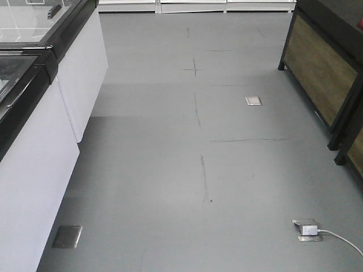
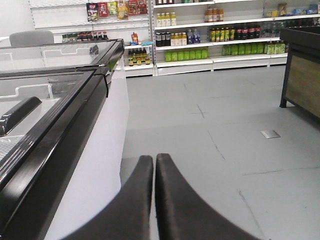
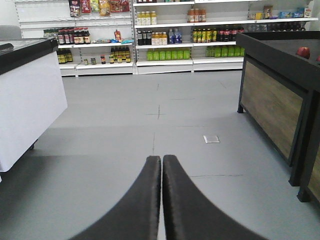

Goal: Left arm holds basket, right arm returns cookies

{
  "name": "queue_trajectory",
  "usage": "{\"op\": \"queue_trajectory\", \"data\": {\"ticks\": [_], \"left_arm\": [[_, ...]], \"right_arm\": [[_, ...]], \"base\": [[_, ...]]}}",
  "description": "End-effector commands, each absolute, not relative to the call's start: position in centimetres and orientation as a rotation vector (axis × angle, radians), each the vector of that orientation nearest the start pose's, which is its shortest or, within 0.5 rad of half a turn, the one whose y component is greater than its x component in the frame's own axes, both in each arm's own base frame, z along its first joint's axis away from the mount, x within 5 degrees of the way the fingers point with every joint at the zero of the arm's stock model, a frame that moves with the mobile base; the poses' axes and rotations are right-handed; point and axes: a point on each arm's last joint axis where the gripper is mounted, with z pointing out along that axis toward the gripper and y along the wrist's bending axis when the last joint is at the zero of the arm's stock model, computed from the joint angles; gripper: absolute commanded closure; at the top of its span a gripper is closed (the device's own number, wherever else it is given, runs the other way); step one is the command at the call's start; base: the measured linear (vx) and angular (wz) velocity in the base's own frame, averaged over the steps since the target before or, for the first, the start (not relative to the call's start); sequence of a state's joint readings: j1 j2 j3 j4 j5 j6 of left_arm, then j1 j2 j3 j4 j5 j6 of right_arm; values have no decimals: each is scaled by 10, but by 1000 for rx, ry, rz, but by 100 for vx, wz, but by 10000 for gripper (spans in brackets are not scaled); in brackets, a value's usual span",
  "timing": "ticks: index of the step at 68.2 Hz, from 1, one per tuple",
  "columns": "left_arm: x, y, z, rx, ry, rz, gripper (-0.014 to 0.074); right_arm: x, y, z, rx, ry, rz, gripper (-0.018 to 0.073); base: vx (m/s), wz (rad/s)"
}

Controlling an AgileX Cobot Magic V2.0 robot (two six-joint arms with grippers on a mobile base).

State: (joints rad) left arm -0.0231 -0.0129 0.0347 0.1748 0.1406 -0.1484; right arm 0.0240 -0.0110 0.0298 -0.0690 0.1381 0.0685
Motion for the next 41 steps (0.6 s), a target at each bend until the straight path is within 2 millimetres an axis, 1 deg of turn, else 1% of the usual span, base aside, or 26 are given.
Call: {"op": "queue_trajectory", "data": {"ticks": [1,41], "left_arm": [[57,0,194,28,1582,10,604],[57,0,194,28,1582,10,604]], "right_arm": [[56,1,199,-22,1559,9,568],[56,1,199,-22,1559,9,568]], "base": [[0,0],[0,0]]}}
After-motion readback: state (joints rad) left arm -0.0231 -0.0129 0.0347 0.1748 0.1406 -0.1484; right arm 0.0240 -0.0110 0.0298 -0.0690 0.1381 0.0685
